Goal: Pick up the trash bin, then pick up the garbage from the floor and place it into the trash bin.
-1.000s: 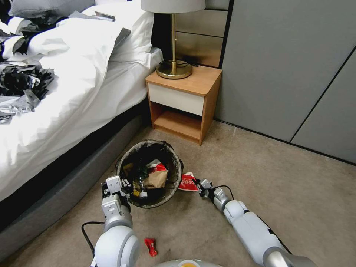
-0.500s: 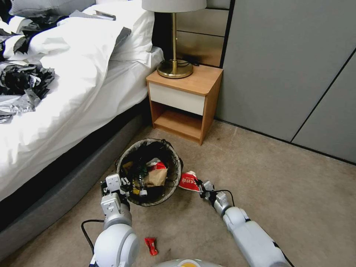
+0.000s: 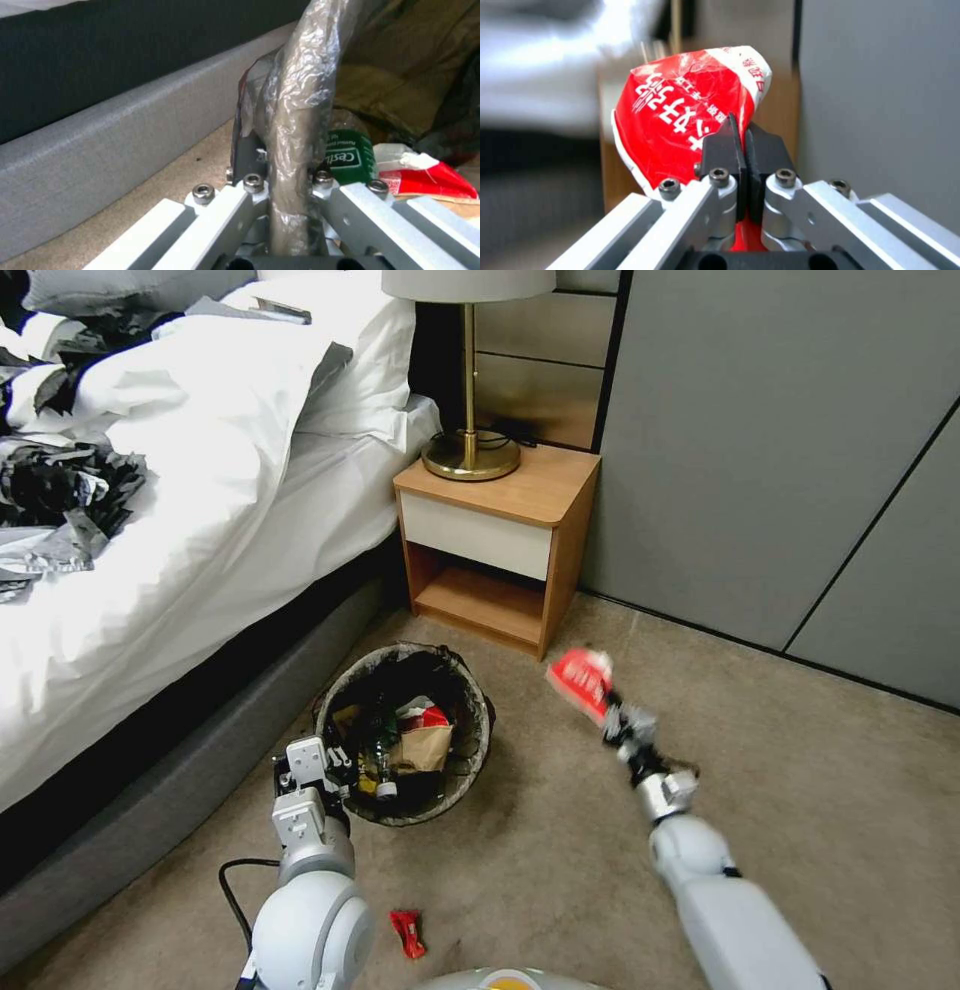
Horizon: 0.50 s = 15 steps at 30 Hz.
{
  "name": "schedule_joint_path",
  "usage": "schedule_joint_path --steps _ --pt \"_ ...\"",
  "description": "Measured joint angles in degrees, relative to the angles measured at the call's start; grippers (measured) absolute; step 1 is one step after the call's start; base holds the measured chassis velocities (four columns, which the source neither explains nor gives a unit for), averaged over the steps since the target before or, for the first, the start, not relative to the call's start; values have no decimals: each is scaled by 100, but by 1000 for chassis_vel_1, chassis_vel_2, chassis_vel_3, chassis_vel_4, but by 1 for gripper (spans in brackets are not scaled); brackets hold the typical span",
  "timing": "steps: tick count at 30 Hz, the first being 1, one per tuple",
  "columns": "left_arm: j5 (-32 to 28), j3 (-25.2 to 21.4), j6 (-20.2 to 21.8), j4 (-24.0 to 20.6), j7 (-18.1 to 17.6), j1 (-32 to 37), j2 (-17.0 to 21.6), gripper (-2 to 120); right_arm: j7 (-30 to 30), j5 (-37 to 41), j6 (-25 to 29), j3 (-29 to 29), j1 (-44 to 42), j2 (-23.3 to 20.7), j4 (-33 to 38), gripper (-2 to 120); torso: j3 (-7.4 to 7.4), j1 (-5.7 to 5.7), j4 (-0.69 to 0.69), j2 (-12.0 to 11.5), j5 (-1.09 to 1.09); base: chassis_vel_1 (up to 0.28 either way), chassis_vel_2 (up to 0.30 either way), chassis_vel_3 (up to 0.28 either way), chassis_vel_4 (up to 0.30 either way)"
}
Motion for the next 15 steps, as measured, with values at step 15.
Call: schedule_joint_path --steps 15 --pt "43 96 4 60 -5 40 -3 0 -44 -836 -389 -1595 -1164 -111 3061 0 0 0 -1 0 2 0 0 0 0"
